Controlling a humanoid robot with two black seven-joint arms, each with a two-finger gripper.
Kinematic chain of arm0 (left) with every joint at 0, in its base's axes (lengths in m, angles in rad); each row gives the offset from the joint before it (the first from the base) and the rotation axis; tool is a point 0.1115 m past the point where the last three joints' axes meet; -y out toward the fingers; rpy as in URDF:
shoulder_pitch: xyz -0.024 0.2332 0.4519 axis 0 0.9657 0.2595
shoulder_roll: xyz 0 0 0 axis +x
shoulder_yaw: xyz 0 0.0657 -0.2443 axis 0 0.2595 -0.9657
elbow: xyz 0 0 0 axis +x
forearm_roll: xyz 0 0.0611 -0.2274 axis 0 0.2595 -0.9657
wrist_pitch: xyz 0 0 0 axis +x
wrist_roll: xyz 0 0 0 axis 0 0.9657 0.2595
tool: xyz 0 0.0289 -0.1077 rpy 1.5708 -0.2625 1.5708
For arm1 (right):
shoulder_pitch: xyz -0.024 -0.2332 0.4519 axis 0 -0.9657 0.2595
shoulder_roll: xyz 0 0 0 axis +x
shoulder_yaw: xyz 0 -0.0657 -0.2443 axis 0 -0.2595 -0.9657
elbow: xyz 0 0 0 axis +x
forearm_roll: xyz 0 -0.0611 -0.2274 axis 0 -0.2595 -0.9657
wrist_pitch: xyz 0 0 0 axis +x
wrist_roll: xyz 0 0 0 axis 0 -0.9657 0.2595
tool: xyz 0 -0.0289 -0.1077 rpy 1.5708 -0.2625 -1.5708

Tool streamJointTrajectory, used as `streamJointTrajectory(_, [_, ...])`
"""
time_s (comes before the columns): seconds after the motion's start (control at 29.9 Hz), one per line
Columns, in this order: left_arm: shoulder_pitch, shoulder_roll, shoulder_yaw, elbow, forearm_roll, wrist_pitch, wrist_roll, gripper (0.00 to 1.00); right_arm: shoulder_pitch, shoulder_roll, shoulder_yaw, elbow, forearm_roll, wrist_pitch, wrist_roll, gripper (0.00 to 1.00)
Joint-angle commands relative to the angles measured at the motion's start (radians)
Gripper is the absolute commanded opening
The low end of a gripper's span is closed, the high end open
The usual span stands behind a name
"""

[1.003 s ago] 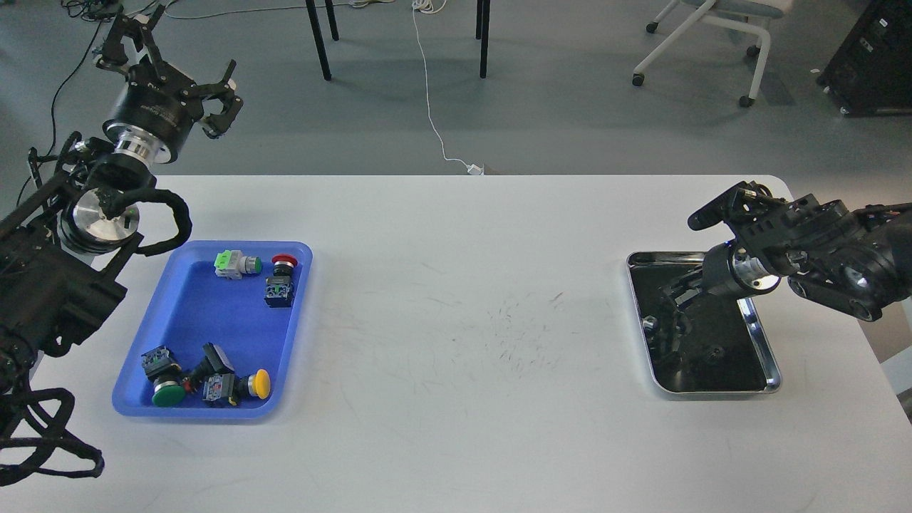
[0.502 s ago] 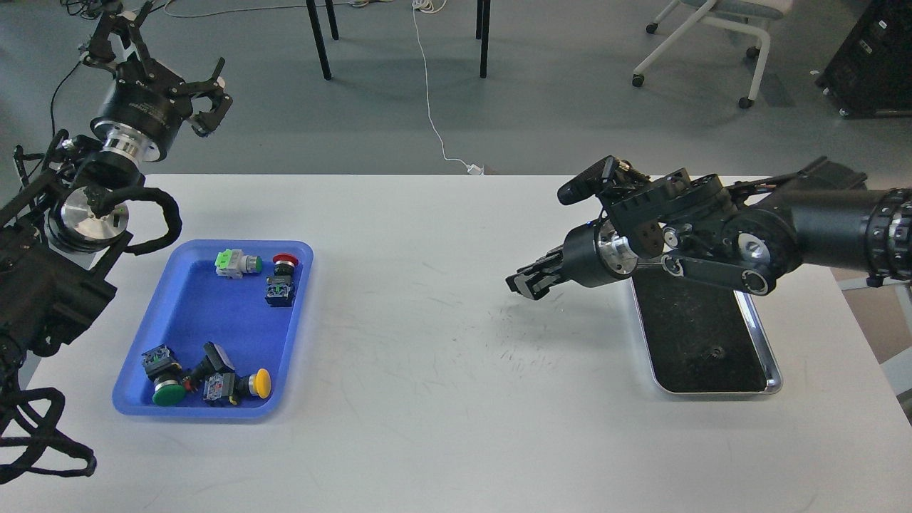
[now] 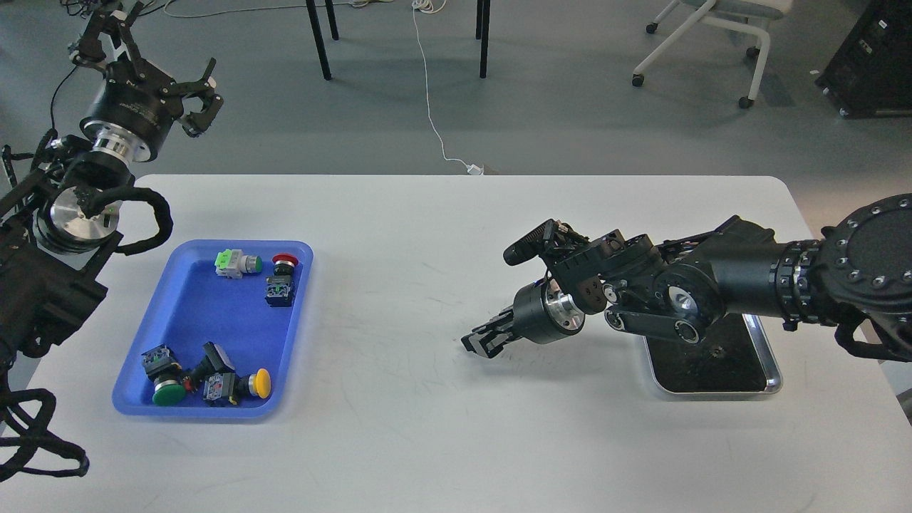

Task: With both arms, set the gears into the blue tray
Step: 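Carry the black gear toward the blue tray and release it on the table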

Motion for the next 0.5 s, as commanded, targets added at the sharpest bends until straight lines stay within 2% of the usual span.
streamJointTrajectory(0.0, [-0.001,0.0,-0.001,0.0,-0.001,0.001,0.002,0.98,-0.001,-0.001,-0.005,-0.001,-0.002,-0.002,0.0,0.24])
streamJointTrajectory(0.1, [-0.003,0.001,-0.001,0.0,-0.001,0.001,0.002,0.98,-0.001,-0.003,-0.005,-0.001,-0.001,-0.002,0.0,0.4])
streamJointTrajectory(0.37, [-0.003,0.029,-0.001,-0.003,0.0,-0.004,0.002,0.98,0.016,-0.019,0.022,-0.004,0.002,-0.005,0.0,0.56])
streamJointTrajectory(0.47, [-0.003,0.055,0.0,-0.003,0.002,-0.008,0.004,0.98,0.025,-0.082,0.155,-0.039,0.01,-0.017,-0.002,0.73])
